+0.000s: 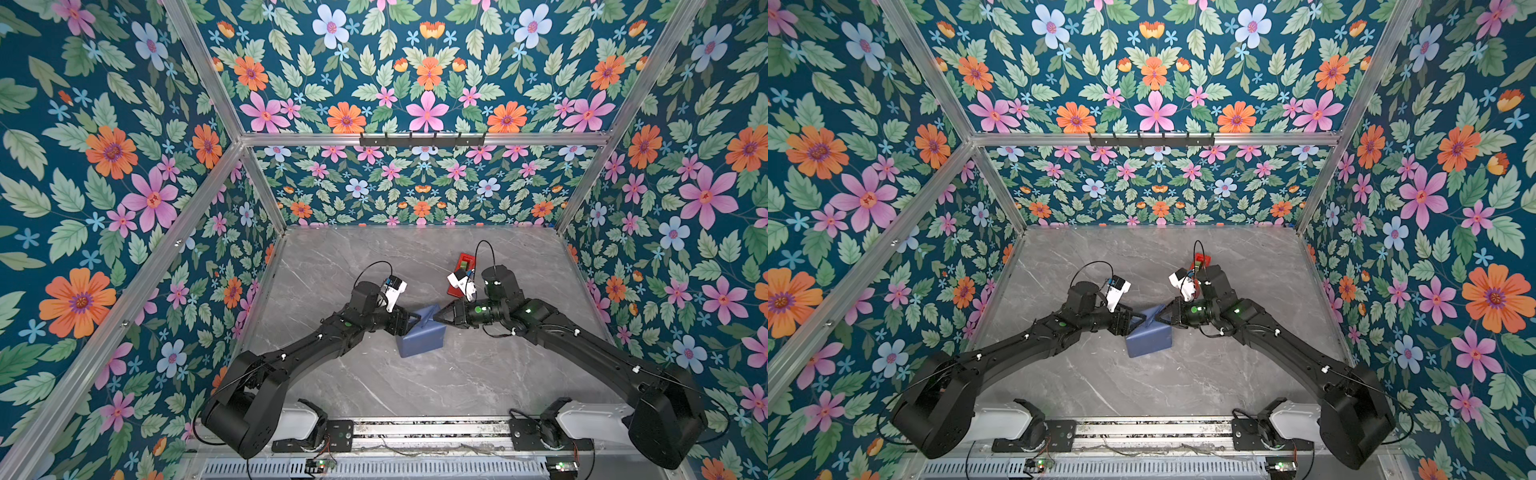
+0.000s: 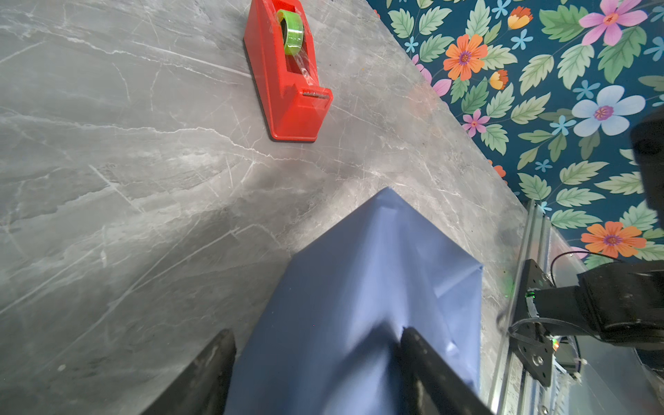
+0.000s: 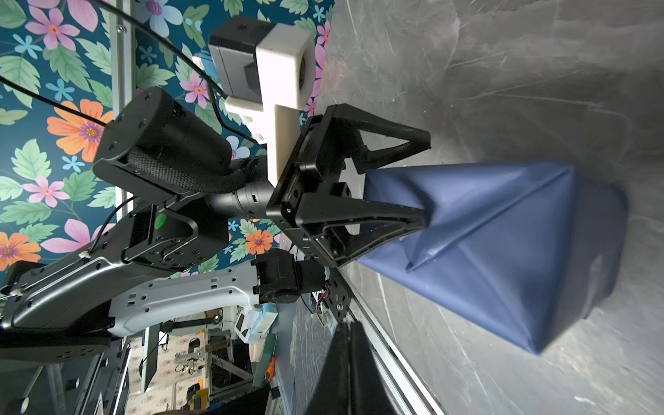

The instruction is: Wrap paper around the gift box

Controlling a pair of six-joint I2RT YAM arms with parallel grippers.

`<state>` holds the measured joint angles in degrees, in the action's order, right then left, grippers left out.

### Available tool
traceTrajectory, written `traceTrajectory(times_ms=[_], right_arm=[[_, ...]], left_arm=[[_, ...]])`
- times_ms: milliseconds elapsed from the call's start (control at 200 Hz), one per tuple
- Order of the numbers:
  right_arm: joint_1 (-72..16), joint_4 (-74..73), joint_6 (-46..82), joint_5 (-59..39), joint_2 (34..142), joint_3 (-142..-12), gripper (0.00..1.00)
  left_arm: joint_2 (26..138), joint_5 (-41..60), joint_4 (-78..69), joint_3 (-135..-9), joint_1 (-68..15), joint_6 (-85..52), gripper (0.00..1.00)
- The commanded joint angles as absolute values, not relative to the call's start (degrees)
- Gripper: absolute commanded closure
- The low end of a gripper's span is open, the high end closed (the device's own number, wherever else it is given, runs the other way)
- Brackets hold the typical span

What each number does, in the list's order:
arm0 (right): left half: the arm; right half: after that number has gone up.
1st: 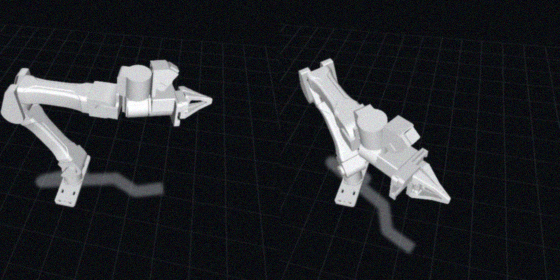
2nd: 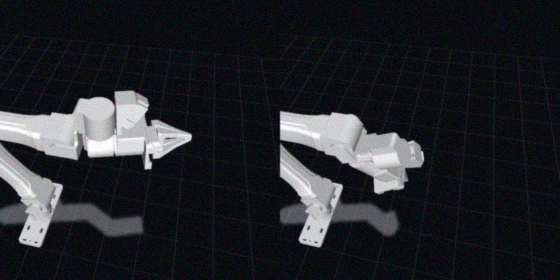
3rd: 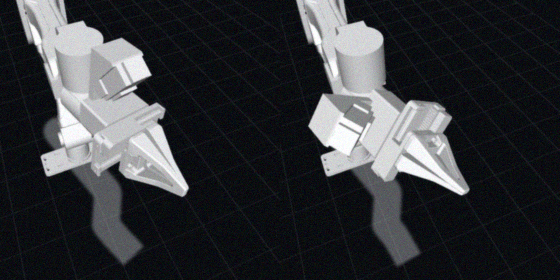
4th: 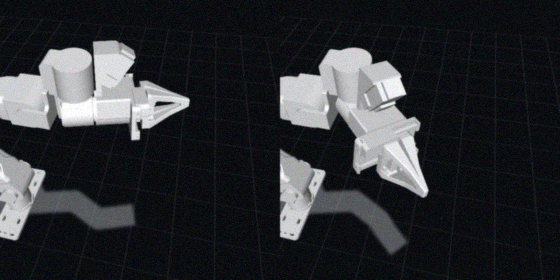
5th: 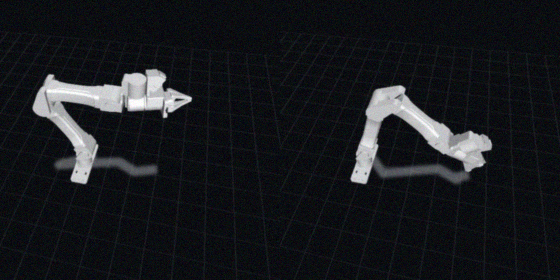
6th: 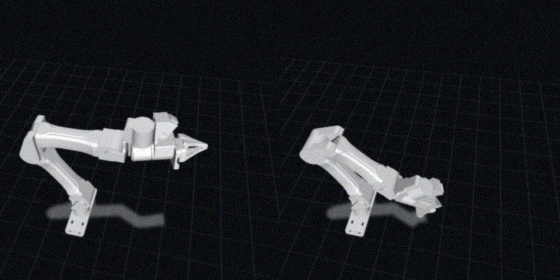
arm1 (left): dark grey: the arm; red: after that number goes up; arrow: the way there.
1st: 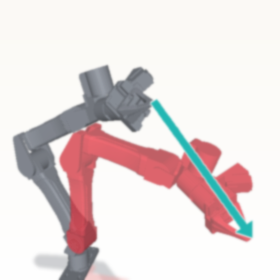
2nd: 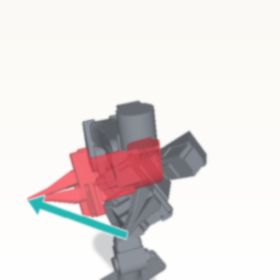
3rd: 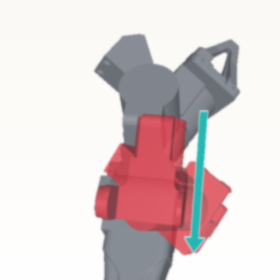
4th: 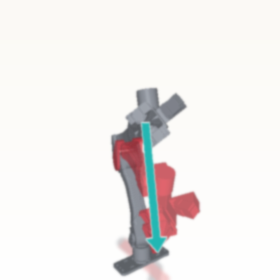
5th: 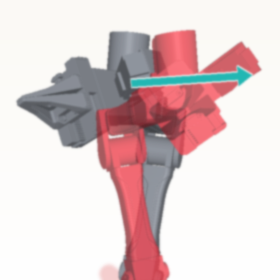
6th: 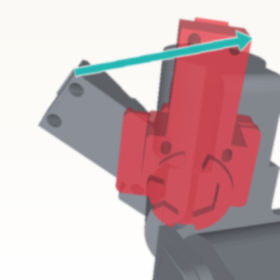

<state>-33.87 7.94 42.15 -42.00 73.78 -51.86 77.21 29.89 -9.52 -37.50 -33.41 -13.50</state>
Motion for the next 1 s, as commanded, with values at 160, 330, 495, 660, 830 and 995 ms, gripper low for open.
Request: traceTrajectory(times_ms=[160,330,495,660,830,995], right_arm=[[-34.4,9.4,35.7,-47.7,74.8,-53.2,1.00],[-34.4,20.5,20.6,-45.8,72.7,-55.0,1.00],[-34.5,23.7,13.2,-43.6,71.9,-56.0,1.00],[-36.0,24.1,7.4,-45.4,71.0,-56.8,1.00],[-39.6,26.8,4.2,-48.8,71.3,-59.7,1.00],[-40.9,28.2,3.5,-51.6,71.0,-60.9,1.00]], left_arm=[[77.4,28.8,-3.2,-36.9,-33.5,-12.0,0.26],[77.2,28.9,-3.2,-36.8,-33.5,-12.0,0.26],[77.1,29.0,-3.2,-36.8,-33.5,-12.1,0.26],[77.0,28.9,-3.2,-36.7,-33.5,-12.1,0.26],[77.1,28.9,-3.0,-36.7,-33.5,-12.0,0.26],[77.0,28.9,-3.1,-36.6,-33.5,-12.1,0.26]])
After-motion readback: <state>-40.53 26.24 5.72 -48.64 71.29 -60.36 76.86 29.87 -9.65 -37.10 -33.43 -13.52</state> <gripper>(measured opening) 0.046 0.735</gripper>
